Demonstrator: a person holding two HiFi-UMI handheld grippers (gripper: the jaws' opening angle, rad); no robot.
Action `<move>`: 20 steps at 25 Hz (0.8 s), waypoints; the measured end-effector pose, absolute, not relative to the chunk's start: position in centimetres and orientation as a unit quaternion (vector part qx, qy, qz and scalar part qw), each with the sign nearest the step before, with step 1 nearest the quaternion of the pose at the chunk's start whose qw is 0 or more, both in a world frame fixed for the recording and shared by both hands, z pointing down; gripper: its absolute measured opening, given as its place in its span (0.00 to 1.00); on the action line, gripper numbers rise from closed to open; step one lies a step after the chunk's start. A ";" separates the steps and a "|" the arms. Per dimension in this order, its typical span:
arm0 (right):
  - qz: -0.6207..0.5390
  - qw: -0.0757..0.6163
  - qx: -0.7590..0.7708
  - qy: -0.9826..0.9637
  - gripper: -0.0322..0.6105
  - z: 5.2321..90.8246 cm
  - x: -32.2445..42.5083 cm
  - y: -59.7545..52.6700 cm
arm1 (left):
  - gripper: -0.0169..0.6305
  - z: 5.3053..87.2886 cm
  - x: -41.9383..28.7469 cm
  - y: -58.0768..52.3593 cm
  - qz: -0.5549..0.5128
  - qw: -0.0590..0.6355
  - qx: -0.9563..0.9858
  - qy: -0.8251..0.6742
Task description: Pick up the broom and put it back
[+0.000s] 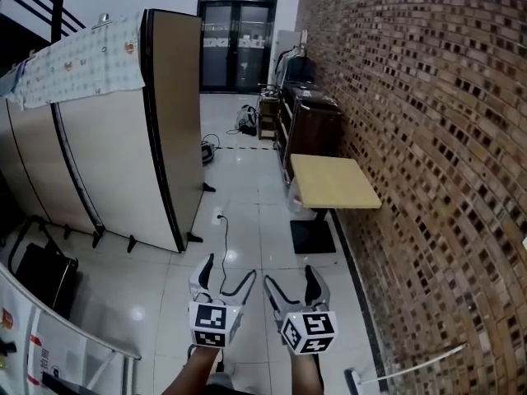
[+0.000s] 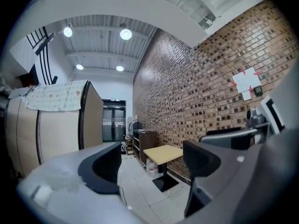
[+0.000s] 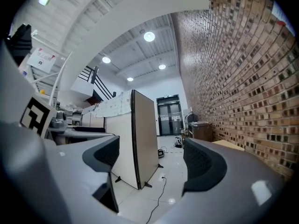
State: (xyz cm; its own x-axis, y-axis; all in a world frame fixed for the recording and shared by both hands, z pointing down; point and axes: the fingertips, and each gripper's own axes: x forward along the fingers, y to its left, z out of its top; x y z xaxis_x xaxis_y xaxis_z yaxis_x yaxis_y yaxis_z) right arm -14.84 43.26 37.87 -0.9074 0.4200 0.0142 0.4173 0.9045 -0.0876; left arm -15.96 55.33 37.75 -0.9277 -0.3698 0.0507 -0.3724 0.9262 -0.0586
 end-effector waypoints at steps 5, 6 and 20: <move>0.043 0.013 -0.149 -0.988 0.72 38.5 -19.3 39.5 | 0.68 37.9 -21.9 51.0 0.033 0.015 0.261 -0.965; 0.045 0.011 -0.135 -0.990 0.72 38.3 -20.3 38.9 | 0.68 37.8 -23.2 50.3 0.034 0.014 0.276 -0.960; 0.038 0.007 0.154 -0.987 0.71 39.7 -18.7 25.1 | 0.66 39.8 -28.4 33.3 0.013 0.014 0.544 -0.839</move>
State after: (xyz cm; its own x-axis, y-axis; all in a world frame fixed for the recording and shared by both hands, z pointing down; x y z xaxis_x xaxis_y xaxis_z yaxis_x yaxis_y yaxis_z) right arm -18.73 25.08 39.68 -0.9524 -0.3039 0.0260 -0.3049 0.9497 -0.0718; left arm -28.41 33.28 39.82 -0.4067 -0.9128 0.0380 -0.9135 0.4068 -0.0060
